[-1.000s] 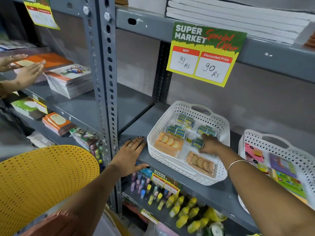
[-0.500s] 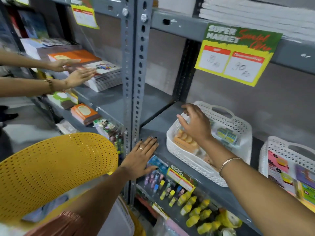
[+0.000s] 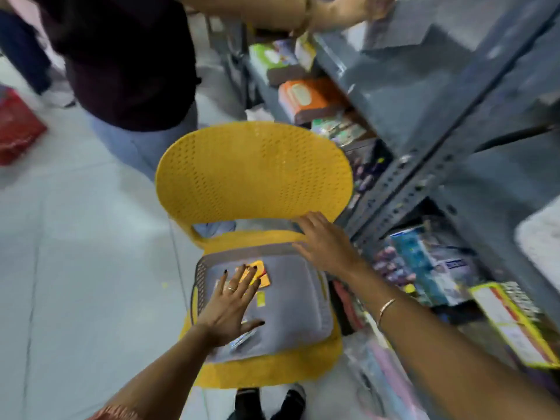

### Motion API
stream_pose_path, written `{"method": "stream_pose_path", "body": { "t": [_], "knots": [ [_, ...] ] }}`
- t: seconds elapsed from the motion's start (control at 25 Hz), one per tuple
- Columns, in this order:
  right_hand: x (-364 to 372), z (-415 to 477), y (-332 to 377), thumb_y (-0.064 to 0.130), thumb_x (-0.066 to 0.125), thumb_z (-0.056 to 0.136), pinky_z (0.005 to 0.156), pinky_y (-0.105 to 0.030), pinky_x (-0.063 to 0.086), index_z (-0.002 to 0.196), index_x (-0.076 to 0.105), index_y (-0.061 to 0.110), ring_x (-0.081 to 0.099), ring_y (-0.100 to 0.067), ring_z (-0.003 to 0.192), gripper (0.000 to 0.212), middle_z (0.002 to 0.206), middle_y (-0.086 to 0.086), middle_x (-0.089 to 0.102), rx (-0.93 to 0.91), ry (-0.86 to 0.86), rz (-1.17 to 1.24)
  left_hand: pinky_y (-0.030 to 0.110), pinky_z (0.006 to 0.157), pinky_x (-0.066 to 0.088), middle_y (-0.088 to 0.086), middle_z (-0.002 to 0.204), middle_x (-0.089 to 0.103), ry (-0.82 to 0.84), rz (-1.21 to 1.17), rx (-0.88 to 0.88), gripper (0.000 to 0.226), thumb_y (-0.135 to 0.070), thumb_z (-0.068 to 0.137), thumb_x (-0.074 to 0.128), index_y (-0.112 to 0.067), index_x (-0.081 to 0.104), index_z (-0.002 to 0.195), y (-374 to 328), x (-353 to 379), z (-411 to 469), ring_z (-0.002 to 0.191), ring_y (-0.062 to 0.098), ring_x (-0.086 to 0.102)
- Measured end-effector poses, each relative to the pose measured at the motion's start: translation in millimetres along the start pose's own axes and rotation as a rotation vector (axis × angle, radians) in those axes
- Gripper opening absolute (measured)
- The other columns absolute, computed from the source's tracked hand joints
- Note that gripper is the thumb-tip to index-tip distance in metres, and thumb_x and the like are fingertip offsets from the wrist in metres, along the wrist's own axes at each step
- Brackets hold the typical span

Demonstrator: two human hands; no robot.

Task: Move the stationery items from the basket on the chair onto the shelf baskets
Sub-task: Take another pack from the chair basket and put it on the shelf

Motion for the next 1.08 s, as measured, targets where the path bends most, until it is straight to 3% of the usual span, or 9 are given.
{"method": "stream_pose_path", "body": {
  "t": [0.08, 0.24, 0.36, 0.52, 0.72, 1.08],
  "knots": [
    [64.0, -2.1, 23.1, 0.025, 0.071, 0.076, 0.076, -0.044, 0.057, 0.113, 0.056, 0.004, 0.059, -0.035, 0.104, 0.046, 0.107, -0.016, 0.061, -0.051, 0.162, 0.033, 0.052, 0.106, 0.011, 0.017, 0.144, 0.039, 0.077, -0.055, -0.03, 0.083, -0.069, 0.084, 0.03, -0.006, 0.047, 0.135, 10.8, 41.2, -26.4, 0.135, 0.033, 0.028],
    [173.3, -25.4, 65.1, 0.023, 0.062, 0.084, 0.095, -0.045, 0.043, 0.13, 0.044, 0.006, 0.042, -0.032, 0.126, 0.051, 0.133, -0.015, 0.046, -0.113, 0.529, 0.071, 0.052, 0.1, 0.021, 0.017, 0.137, 0.049, 0.223, -0.101, -0.081, 0.088, -0.071, 0.087, 0.012, -0.006, 0.055, 0.128, 20.3, 113.8, -62.9, 0.125, 0.035, 0.045],
    [230.2, -41.6, 85.6, 0.019, 0.061, 0.083, 0.093, -0.043, 0.041, 0.125, 0.044, 0.007, 0.041, -0.031, 0.125, 0.046, 0.132, -0.014, 0.045, -0.145, 0.693, 0.056, 0.052, 0.102, 0.019, 0.017, 0.136, 0.05, 0.234, -0.073, -0.11, 0.088, -0.07, 0.088, 0.014, -0.003, 0.055, 0.127, 28.2, 146.0, -77.7, 0.125, 0.033, 0.046],
    [273.1, -55.0, 100.8, 0.016, 0.069, 0.074, 0.089, -0.043, 0.043, 0.118, 0.046, 0.011, 0.047, -0.031, 0.115, 0.05, 0.122, -0.013, 0.05, -0.205, 0.727, 0.059, 0.052, 0.106, 0.015, 0.019, 0.135, 0.05, 0.169, -0.027, -0.12, 0.082, -0.065, 0.086, 0.028, 0.0, 0.052, 0.129, 29.7, 158.3, -81.5, 0.128, 0.033, 0.042],
    [283.3, -58.2, 96.4, 0.007, 0.068, 0.076, 0.087, -0.039, 0.046, 0.117, 0.047, 0.012, 0.047, -0.029, 0.113, 0.046, 0.121, -0.012, 0.05, -0.17, 0.626, 0.07, 0.047, 0.107, 0.014, 0.018, 0.136, 0.048, 0.086, -0.048, -0.142, 0.081, -0.063, 0.091, 0.014, -0.002, 0.051, 0.13, 30.5, 157.4, -80.1, 0.129, 0.033, 0.041],
    [285.2, -59.4, 89.0, 0.012, 0.068, 0.078, 0.09, -0.034, 0.045, 0.119, 0.048, 0.013, 0.046, -0.025, 0.113, 0.046, 0.124, -0.011, 0.051, -0.166, 0.599, 0.114, 0.046, 0.108, 0.01, 0.018, 0.136, 0.05, 0.042, -0.036, -0.161, 0.078, -0.062, 0.092, 0.018, -0.004, 0.053, 0.129, 31.4, 162.6, -79.7, 0.129, 0.034, 0.041]
  ]
}}
Point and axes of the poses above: each hand's wrist, its own z-axis towards the middle knuckle, its own x-axis out of the palm, y = z × x, the point moved 4 cm from there along z, towards the middle knuckle
